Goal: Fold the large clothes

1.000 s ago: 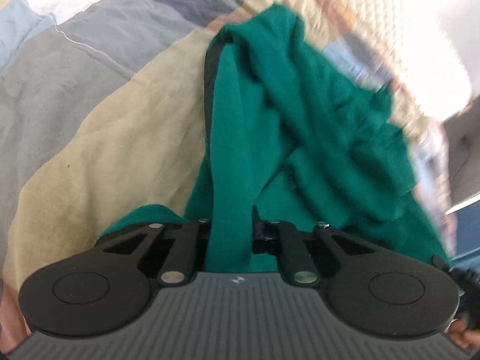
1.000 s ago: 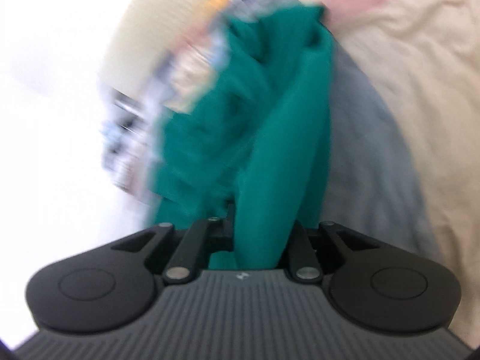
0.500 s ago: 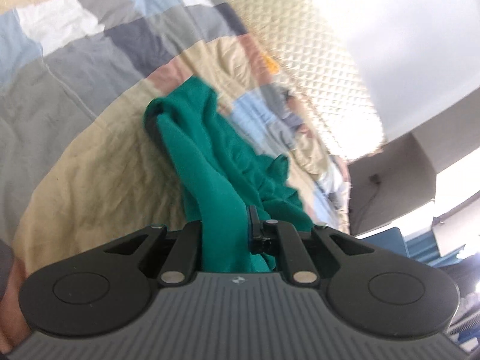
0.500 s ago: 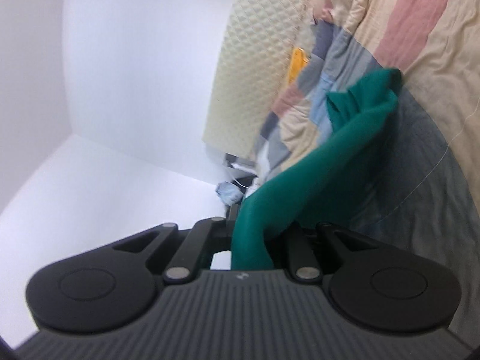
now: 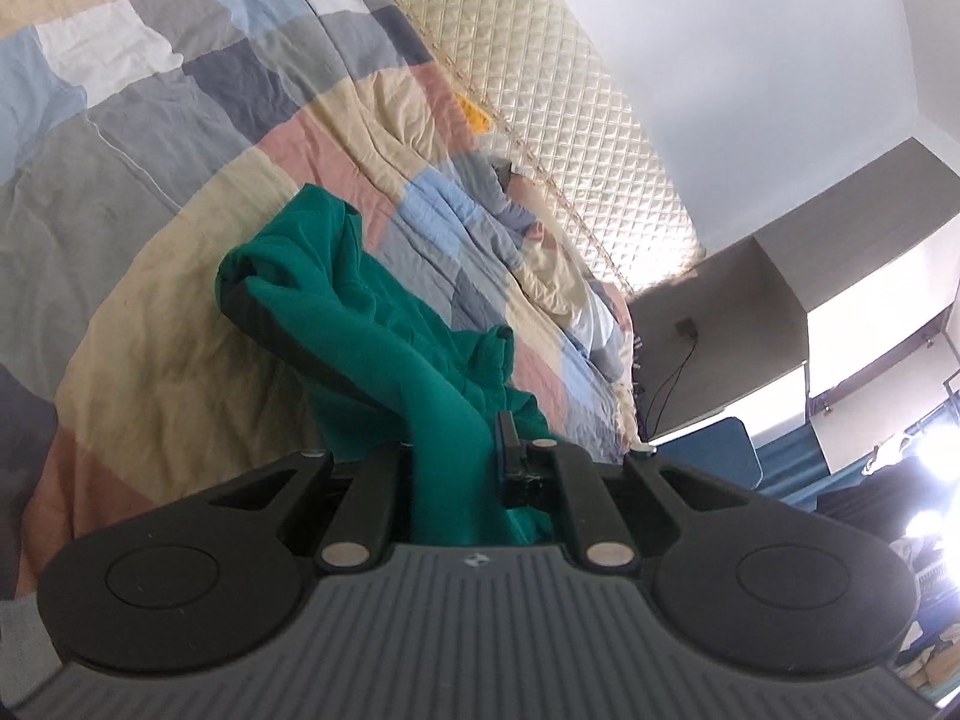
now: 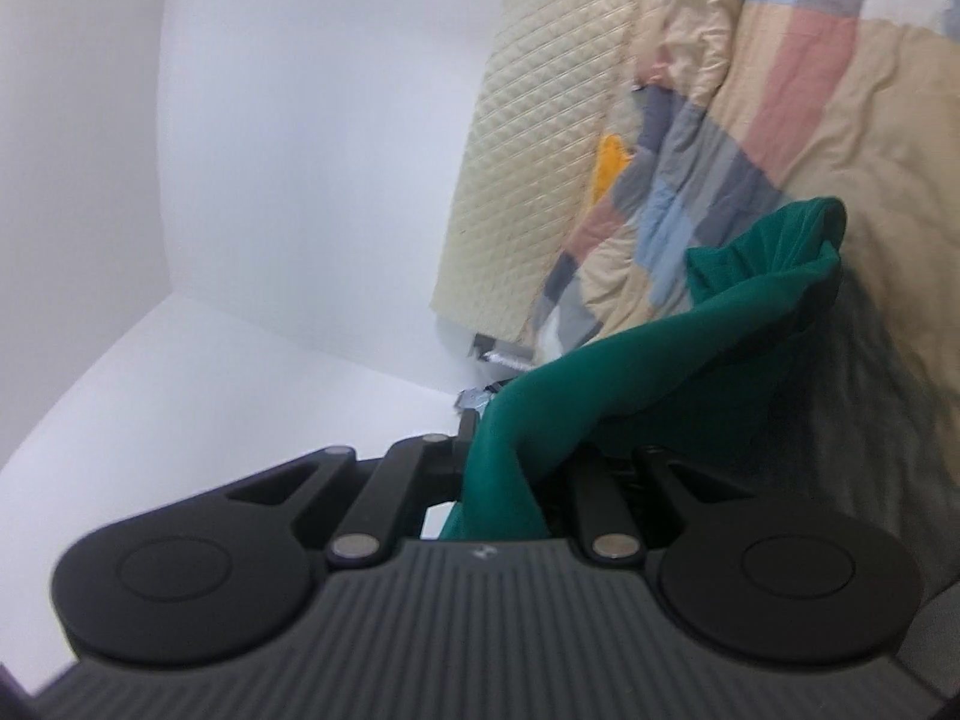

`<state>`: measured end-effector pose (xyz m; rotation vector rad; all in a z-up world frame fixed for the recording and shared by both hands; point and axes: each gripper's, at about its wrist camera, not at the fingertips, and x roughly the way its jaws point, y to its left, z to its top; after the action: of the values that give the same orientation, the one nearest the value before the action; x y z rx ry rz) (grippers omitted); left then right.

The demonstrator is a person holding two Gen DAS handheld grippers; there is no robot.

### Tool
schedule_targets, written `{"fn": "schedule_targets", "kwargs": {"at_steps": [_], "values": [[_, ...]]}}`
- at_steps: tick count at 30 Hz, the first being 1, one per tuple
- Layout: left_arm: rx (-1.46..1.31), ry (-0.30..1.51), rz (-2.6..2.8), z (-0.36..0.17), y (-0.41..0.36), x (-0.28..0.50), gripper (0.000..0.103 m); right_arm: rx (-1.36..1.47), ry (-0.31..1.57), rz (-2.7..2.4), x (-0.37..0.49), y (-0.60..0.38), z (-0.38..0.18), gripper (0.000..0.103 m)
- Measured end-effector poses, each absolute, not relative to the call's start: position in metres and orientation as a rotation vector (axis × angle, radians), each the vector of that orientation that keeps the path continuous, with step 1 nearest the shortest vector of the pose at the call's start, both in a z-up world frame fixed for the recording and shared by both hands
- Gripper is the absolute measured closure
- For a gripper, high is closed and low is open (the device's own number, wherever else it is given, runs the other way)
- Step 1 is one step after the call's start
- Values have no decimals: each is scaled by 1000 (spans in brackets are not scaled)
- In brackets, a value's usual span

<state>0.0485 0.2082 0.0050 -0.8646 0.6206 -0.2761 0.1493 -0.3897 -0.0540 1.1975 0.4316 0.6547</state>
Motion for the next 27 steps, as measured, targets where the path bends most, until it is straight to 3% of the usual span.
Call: {"fn": "schedule_targets", "kwargs": {"at_steps": [16,21,27], "values": [[-943,481,-80,-5,226,209,96,1184,594,469,317,-354,-39,91],[-918,388,14,-18,232,269,96,1269,616,318,387,-357,-72,89],[-850,382,86,-74,238,339,96,1253,664,253,438,-349,-131,89]]}}
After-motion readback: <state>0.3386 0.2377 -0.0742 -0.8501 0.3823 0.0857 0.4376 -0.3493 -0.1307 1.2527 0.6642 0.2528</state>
